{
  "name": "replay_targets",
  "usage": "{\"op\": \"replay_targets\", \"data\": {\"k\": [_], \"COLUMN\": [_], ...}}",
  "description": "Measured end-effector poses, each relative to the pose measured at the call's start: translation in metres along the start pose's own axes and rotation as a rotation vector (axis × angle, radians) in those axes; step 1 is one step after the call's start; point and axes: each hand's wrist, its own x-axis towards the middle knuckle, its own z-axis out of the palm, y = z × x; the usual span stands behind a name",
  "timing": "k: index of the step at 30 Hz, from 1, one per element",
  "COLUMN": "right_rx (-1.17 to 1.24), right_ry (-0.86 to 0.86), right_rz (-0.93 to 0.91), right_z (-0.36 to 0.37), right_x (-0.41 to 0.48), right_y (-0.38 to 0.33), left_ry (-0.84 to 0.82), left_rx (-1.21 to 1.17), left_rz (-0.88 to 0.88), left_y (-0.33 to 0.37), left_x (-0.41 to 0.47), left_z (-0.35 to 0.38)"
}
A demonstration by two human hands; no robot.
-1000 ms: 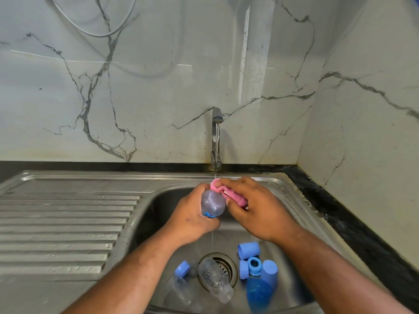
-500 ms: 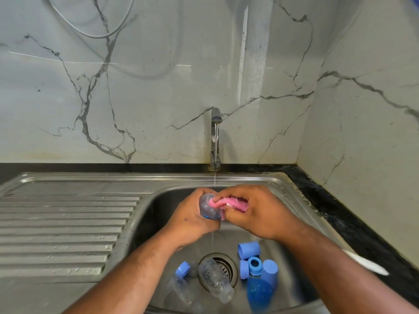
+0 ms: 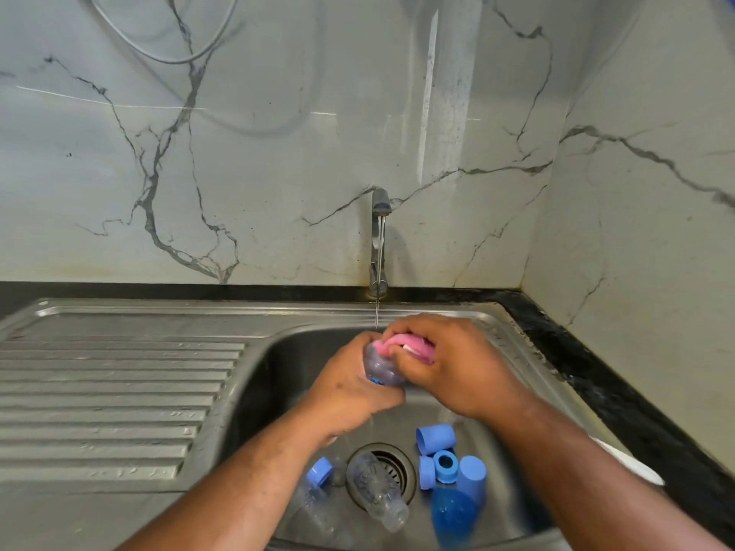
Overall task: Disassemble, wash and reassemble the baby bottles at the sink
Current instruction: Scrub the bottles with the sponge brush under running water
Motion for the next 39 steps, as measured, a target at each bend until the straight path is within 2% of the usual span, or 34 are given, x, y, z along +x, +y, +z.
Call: {"op": "replay_targets", "data": {"k": [3,6,8,10,12,14,16,20,24,26,29,32,35,39], "right_rx": [0.014,-0.105,-0.041,0.045,0.016,-0.106,-0.089,0.025,-0.192,-0.157,-0.109,-0.027,-0.044,-0.037], "right_ry": [-0.086,0.007,0.033,-0.058,-0.119,-0.058,0.011,-0.113,-0.050,-0.005,-0.049,-0.040,-0.025,-0.031], "right_rz": [0.017,0.057,0.024,0.008,0.042,0.072,0.051,0.046,0.104,0.069,0.024,-0.029,-0.021,-0.030], "right_z": [-0.002,-0.008,-0.002,0.002,-0.004,-0.009,-0.005,-0.002,-0.009,-0.003,0.001,-0.001,0.002,0.006], "right_x": [-0.001,0.000,0.000,-0.001,-0.001,-0.001,-0.001,-0.002,-0.001,0.000,-0.001,-0.003,-0.001,-0.002], "right_y": [0.000,0.006,0.002,-0.003,0.001,0.005,0.000,-0.006,0.007,0.004,0.001,-0.003,-0.006,-0.008], "left_ry": [0.005,-0.047,-0.060,-0.035,-0.038,-0.068,-0.081,-0.045,-0.028,0.011,0.068,0.027,-0.021,-0.010], "left_rx": [0.002,0.031,0.026,-0.004,-0.011,-0.014,-0.021,-0.054,-0.035,-0.040,-0.060,-0.022,0.075,0.112], "left_rz": [0.007,0.009,0.006,-0.012,-0.014,-0.010,-0.008,0.010,0.029,0.032,0.029,0.017,0.037,0.044], "left_y": [-0.002,0.001,0.001,0.000,0.000,0.002,0.003,0.001,0.006,0.007,0.005,0.007,0.008,0.006], "left_x": [0.000,-0.002,-0.001,0.000,-0.001,-0.003,-0.002,0.001,0.000,0.002,0.002,0.001,0.001,0.002], "left_z": [-0.007,0.000,0.003,-0.003,-0.006,-0.002,0.002,-0.011,-0.009,-0.010,-0.017,-0.015,-0.010,-0.013]}}
